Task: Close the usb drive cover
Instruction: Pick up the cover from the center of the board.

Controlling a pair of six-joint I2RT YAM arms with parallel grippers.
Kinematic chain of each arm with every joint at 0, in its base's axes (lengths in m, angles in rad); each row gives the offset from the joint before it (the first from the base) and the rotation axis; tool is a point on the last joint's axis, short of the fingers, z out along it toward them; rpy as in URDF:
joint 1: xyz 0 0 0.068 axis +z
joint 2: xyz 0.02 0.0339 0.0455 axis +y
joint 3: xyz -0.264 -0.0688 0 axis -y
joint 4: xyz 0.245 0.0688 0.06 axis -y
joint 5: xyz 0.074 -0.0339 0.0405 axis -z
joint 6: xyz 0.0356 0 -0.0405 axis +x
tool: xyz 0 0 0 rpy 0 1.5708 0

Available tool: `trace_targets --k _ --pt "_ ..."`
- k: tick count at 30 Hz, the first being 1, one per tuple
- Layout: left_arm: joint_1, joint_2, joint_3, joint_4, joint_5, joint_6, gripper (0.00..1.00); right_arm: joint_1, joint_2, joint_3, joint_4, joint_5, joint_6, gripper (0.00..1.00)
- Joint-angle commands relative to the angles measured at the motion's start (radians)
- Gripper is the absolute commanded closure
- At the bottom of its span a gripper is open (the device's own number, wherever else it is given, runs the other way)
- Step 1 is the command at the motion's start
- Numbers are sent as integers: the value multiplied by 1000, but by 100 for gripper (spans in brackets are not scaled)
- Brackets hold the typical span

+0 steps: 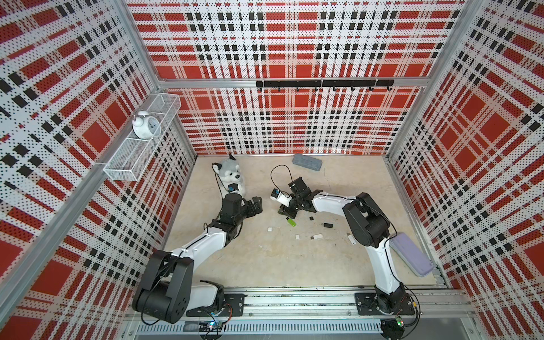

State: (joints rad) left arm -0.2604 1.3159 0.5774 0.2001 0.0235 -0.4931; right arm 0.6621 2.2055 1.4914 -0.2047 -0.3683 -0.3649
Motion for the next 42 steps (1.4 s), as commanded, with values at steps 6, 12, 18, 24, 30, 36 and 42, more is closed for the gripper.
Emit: trace_targets --k 6,12,18,24,30,36,42 --pt "6 -7 22 9 34 10 2 2 -4 -40 -39 -16 -16 79" --pt "5 -14 21 35 125 -4 1 2 -162 -166 108 -45 -53 79" --pt "6 -35 22 74 289 -4 3 2 -399 -407 376 -86 -132 77" --pt "-42 -52 34 112 457 -3 7 3 -576 -601 561 -97 -221 76" --pt "-94 4 87 119 562 -7 14 2 -642 -667 616 -109 -252 76" --pt "-106 75 136 129 670 -10 27 4 -651 -687 653 -117 -244 76" --pt "-106 136 151 129 726 -9 40 4 -648 -693 697 -127 -229 76"
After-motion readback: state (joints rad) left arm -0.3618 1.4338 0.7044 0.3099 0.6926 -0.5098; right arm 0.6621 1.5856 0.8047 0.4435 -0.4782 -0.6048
